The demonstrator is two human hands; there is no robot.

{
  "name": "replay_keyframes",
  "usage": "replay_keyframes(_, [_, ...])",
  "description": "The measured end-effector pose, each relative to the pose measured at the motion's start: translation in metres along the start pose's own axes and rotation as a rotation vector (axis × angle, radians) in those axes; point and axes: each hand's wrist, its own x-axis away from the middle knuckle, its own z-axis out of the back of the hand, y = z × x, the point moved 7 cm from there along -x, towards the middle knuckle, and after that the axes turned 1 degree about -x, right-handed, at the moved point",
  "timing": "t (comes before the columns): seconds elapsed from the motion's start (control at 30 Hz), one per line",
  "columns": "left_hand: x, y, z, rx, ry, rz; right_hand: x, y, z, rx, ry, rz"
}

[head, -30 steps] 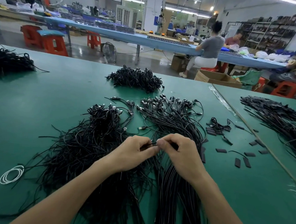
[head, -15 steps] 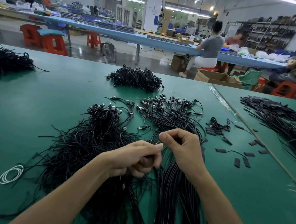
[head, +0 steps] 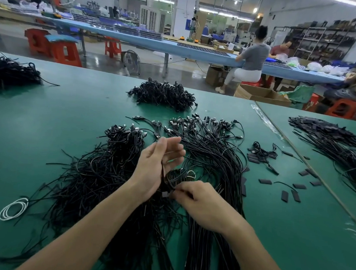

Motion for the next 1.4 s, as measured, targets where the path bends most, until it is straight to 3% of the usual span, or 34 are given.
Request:
replay_keyframes(0.1, [0.006,-0.007,-0.006,-0.582,-0.081,-0.126,0.0,-0.011,0.014,0.019,0.082,0.037])
replay_keyframes(0.17, [0.012,-0.013,-0.012,-0.74,-0.172,-0.127,0.0,-0.013,0.03,0.029,0.198,0.059])
replay_keyframes(0.37, [0.037,-0.027,-0.022,-0.574,-0.354,0.209,0.003,-0.005,0.066,-0.212,0.434,0.133])
replay_keyframes(0.43, [0.041,-0.023,-0.028,-0.399,-0.424,0.268,0.001,-0.001,0.064,-0.317,0.456,0.128])
replay_keyframes(0.57, [0.038,-0.006,-0.038,0.13,-0.469,0.319,-0.002,0.005,0.043,-0.413,0.366,0.043])
replay_keyframes(0.73, [0.019,0.007,-0.025,0.396,-0.238,0.147,0.0,-0.005,0.013,-0.156,0.153,0.021])
replay_keyframes(0.8, [0.013,0.007,-0.017,0.239,-0.162,0.035,0.002,-0.01,0.009,-0.108,0.111,0.021])
replay_keyframes(0.97, [0.018,0.007,-0.013,-0.75,-0.121,-0.322,0.003,-0.015,0.026,0.041,0.197,0.051])
replay_keyframes(1.03, [0.021,0.0,-0.011,-0.877,-0.155,-0.284,0.003,-0.014,0.039,0.048,0.292,0.062])
replay_keyframes(1.17, [0.027,-0.018,-0.008,-0.596,-0.188,0.077,0.006,-0.013,0.063,-0.088,0.438,0.135])
replay_keyframes(1.3, [0.041,-0.021,-0.026,-0.236,-0.404,0.283,0.001,-0.014,0.06,-0.245,0.462,0.16])
replay_keyframes(1.4, [0.043,-0.009,-0.037,0.118,-0.473,0.354,-0.002,-0.006,0.05,-0.449,0.443,0.117])
